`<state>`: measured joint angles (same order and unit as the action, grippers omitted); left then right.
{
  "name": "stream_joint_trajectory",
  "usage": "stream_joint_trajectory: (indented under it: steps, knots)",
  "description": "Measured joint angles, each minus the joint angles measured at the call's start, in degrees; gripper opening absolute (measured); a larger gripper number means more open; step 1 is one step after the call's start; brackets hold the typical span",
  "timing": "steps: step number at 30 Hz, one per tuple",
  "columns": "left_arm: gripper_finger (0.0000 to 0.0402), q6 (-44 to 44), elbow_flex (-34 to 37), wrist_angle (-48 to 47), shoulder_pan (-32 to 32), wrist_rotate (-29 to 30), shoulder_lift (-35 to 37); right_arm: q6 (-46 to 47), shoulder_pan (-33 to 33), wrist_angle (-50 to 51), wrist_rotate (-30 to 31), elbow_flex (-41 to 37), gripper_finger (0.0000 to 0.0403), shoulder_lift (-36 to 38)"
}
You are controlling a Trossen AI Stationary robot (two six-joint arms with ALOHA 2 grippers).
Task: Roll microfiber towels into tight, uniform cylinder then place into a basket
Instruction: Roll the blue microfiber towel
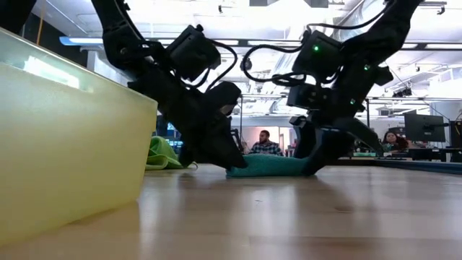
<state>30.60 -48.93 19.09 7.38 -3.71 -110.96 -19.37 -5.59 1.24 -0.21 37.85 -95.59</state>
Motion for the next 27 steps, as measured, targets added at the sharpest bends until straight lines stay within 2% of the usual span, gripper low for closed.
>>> stream_joint_trajectory:
  steps: [4,7,13,17,22,27]
  knots:
    - [0.0067,-4.5,0.0,-0.9,-0.3,0.5,0.7,1.3,-0.8,0.2,-1.3,0.0,0.0199,-0.2]
    - [0.0096,-7.4,-0.2,-4.0,-0.3,1.3,2.2,1.5,-1.1,0.3,-2.3,0.0,0.0179,-0.2]
    - [0.0141,-14.6,-0.1,-10.9,-0.9,3.1,7.4,5.1,-1.3,0.1,-1.9,0.0,0.0114,-0.3]
    - [0.0146,-19.7,-0.4,-8.5,-2.4,3.7,11.4,7.9,-1.3,-0.1,-2.0,-0.1,0.0066,-0.3]
    - [0.0143,-26.7,-0.3,-5.8,-5.0,12.6,11.1,11.8,-2.0,0.2,-4.6,0.1,0.0021,-0.3]
    - [0.0143,-31.2,-0.4,-0.2,-6.9,19.0,8.1,18.4,-4.2,0.1,-10.3,0.1,0.0015,-0.3]
